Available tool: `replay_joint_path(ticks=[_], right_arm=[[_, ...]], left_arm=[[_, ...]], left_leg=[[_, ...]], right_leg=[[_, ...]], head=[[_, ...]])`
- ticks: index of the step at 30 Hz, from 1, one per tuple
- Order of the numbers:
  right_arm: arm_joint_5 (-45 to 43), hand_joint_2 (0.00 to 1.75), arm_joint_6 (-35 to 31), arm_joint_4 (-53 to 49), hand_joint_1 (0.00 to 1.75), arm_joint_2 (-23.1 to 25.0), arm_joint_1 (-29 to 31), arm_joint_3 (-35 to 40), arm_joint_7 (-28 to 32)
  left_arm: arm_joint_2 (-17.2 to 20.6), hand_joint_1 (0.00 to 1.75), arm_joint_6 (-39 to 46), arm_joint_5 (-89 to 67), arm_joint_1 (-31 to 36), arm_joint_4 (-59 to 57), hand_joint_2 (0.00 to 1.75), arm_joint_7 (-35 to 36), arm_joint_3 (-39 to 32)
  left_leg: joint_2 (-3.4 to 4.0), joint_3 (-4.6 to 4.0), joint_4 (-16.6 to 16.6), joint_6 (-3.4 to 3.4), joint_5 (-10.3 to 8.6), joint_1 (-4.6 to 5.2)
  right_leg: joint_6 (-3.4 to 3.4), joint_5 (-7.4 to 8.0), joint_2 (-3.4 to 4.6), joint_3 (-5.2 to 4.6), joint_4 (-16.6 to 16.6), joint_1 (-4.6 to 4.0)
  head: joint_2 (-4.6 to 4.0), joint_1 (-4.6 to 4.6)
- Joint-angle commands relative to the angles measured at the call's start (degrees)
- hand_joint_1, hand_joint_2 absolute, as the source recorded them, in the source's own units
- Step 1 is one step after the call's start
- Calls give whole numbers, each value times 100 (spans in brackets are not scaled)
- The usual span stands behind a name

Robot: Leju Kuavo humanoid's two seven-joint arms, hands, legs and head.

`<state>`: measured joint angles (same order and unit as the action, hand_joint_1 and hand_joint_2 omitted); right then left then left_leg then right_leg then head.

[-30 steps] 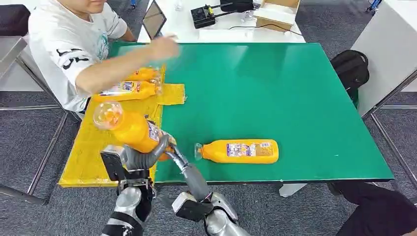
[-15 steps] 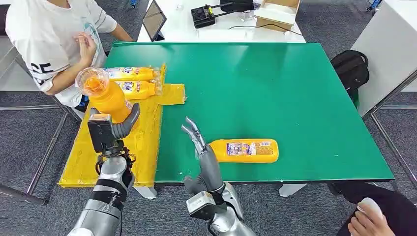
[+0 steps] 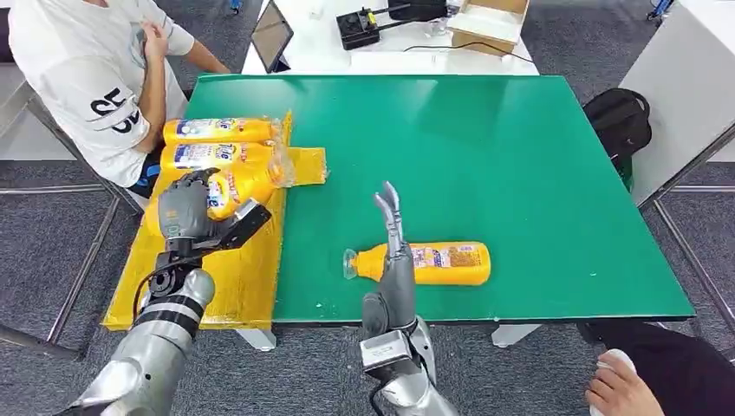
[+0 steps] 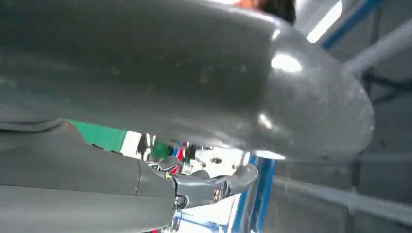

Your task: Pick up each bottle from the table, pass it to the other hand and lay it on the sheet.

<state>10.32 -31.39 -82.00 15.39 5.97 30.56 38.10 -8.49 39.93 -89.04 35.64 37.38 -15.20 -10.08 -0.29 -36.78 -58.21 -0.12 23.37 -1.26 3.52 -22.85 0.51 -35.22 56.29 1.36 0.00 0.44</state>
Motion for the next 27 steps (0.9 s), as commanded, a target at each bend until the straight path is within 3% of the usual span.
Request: replay_joint_path(ticks=[1,3,5,26,27], right_arm=[[-162,0,103,87,0,-115,131,-214,190],[-79,0,-122,10,0,-122,58,40,58],[-249,0,60,256,0,-144,192,-130,190],[-249,0,60,256,0,-144,192,-130,190],[-226,0,134,322,0,-122,186,-163,190]], left_arm=[[604,175,7,-96,604,-1964,175,713,1176],[629,175,-134,16,676,-2012,175,707,1221],[671,175,-66,-96,645,-2168,175,785,1348],[671,175,-66,-96,645,-2168,175,785,1348],[730,175,-250,-96,689,-2307,175,895,1731]], left_leg=[[4,23,5,7,7,2],[6,44,4,10,16,-2],[4,14,4,4,5,-1],[4,21,1,6,10,-3],[4,11,2,5,6,-2]], right_leg=[[-10,-6,-2,23,-5,-1],[-19,-13,-3,46,-7,-7],[-10,-3,-1,17,-6,-3],[-16,-8,-3,26,-4,-7],[-11,-4,-1,15,-5,-5]], head=[[0,0],[0,0],[0,0],[0,-2],[0,-2]])
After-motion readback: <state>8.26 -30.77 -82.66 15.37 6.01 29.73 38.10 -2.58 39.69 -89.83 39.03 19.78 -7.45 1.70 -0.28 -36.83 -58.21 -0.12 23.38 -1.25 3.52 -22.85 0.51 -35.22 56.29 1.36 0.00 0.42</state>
